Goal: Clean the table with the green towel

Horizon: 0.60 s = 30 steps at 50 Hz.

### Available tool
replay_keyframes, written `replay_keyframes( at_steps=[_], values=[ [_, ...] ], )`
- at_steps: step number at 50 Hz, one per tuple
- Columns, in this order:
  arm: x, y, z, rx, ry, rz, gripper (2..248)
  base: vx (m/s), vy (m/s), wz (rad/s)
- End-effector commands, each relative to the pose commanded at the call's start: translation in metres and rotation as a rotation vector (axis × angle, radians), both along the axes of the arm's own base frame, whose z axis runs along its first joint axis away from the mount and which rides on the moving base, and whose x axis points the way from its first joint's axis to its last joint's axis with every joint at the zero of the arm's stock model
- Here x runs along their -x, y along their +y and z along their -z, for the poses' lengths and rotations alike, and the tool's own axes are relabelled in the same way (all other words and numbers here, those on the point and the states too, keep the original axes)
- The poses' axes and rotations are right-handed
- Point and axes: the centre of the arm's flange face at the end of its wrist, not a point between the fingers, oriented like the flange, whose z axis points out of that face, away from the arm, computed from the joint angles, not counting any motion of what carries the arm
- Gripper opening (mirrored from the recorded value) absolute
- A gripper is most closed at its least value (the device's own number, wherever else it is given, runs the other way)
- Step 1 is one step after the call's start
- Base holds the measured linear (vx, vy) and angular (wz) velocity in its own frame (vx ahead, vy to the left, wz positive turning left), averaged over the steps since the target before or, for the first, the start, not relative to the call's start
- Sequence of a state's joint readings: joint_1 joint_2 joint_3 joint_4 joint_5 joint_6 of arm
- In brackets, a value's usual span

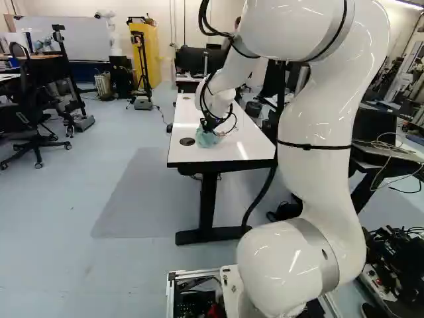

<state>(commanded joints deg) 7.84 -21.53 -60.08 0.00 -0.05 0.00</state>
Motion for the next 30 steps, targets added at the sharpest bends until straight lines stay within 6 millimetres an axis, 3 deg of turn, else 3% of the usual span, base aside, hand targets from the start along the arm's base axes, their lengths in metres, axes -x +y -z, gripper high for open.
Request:
replay_keyframes(
  at_steps=[14, 30],
  values=[
    [0.021, 0.007, -0.001, 0.002, 0.011, -0.017, 21, 0.000, 0.000, 0.000],
    [0.040, -0.013, -0.002, 0.003, 0.022, 0.013, 21, 0.000, 0.000, 0.000]
  ],
)
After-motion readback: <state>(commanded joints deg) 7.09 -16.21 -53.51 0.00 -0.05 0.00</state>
